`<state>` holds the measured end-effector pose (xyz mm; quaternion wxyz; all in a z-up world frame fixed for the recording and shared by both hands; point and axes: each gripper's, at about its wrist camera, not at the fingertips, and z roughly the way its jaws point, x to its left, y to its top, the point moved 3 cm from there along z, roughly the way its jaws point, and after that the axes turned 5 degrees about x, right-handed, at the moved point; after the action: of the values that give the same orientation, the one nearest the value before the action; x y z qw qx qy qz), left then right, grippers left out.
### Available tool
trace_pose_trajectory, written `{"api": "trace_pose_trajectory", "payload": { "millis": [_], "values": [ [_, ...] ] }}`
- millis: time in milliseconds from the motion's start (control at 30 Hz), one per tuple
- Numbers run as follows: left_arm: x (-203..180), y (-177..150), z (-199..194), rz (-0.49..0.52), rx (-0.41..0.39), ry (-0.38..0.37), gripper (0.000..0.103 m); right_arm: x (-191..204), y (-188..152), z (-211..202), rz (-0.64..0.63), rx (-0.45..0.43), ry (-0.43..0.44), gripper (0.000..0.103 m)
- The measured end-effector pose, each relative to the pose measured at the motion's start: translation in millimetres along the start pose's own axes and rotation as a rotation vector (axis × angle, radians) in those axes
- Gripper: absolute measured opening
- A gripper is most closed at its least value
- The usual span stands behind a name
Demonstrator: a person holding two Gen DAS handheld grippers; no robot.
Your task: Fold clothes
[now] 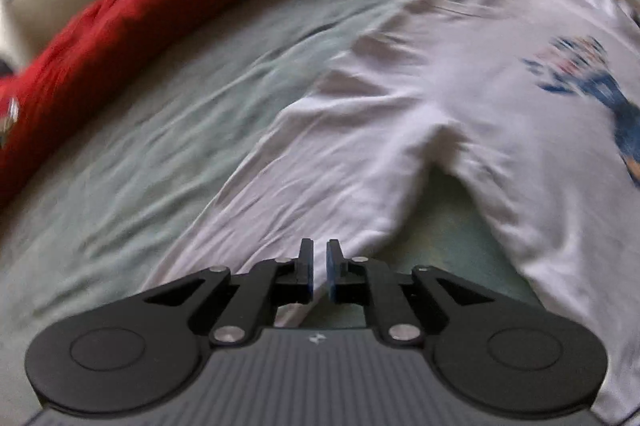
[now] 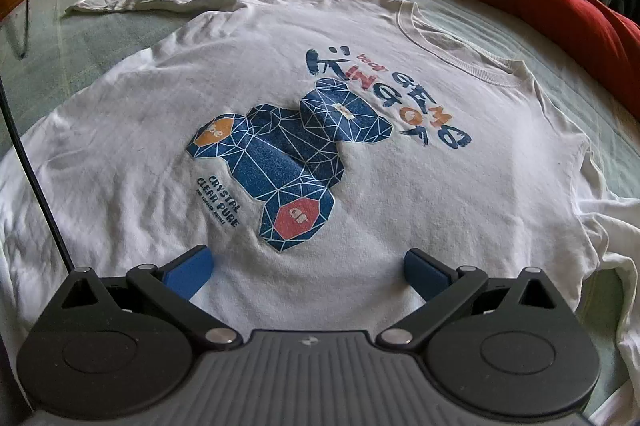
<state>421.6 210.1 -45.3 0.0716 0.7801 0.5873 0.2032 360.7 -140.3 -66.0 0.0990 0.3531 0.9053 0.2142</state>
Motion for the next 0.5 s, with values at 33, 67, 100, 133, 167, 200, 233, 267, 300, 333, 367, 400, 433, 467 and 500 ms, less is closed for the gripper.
{"api": "trace_pose_trajectory", "payload": {
  "millis": [33, 67, 100, 133, 167, 200, 233, 267, 300, 333, 367, 400, 433, 467, 500],
  "values": [
    [7, -3, 7, -0.038, 0.028, 0.003, 0.009, 0, 0, 0, 0.000, 0.000, 0.000, 0.103],
    [12, -9, 13, -0.053, 0.063, 0.021, 0.009, 0, 0, 0, -0.002, 0.001, 0.000, 0.103],
    [16, -18, 19, -0.057, 0.097, 0.052, 0.009, 0, 0, 0, -0.004, 0.001, 0.000, 0.103],
    [21, -26, 23, -0.059, 0.125, 0.076, 0.009, 0, -1, -1, -0.005, 0.002, 0.000, 0.103],
    [26, -35, 23, -0.062, 0.139, 0.093, 0.012, 0, -1, -1, -0.007, 0.003, 0.001, 0.103],
    [33, -42, 21, -0.079, 0.153, 0.111, 0.013, 0, -1, -1, -0.007, 0.004, 0.001, 0.103],
    [41, -48, 18, -0.106, 0.174, 0.132, 0.013, -1, -2, -2, -0.005, 0.004, 0.000, 0.103],
    [49, -54, 16, -0.133, 0.194, 0.153, 0.014, -1, -3, -2, -0.001, 0.004, 0.000, 0.103],
    [56, -58, 13, -0.160, 0.204, 0.170, 0.013, -1, -4, -3, 0.002, 0.004, -0.001, 0.103],
    [63, -59, 9, -0.188, 0.204, 0.184, 0.013, -1, -4, -3, 0.004, 0.003, -0.004, 0.103],
    [69, -60, 6, -0.216, 0.196, 0.192, 0.014, -1, -3, -4, 0.005, 0.002, -0.007, 0.103],
    [74, -59, 5, -0.246, 0.179, 0.192, 0.019, 0, -3, -4, 0.007, 0.001, -0.010, 0.103],
    [78, -59, 6, -0.273, 0.170, 0.194, 0.021, 0, -2, -4, 0.007, -0.003, -0.012, 0.103],
    [82, -60, 10, -0.298, 0.168, 0.194, 0.022, 1, 0, -4, 0.005, -0.008, -0.013, 0.103],
    [85, -62, 14, -0.331, 0.168, 0.187, 0.023, 2, 1, -4, 0.000, -0.014, -0.012, 0.103]
  ]
}}
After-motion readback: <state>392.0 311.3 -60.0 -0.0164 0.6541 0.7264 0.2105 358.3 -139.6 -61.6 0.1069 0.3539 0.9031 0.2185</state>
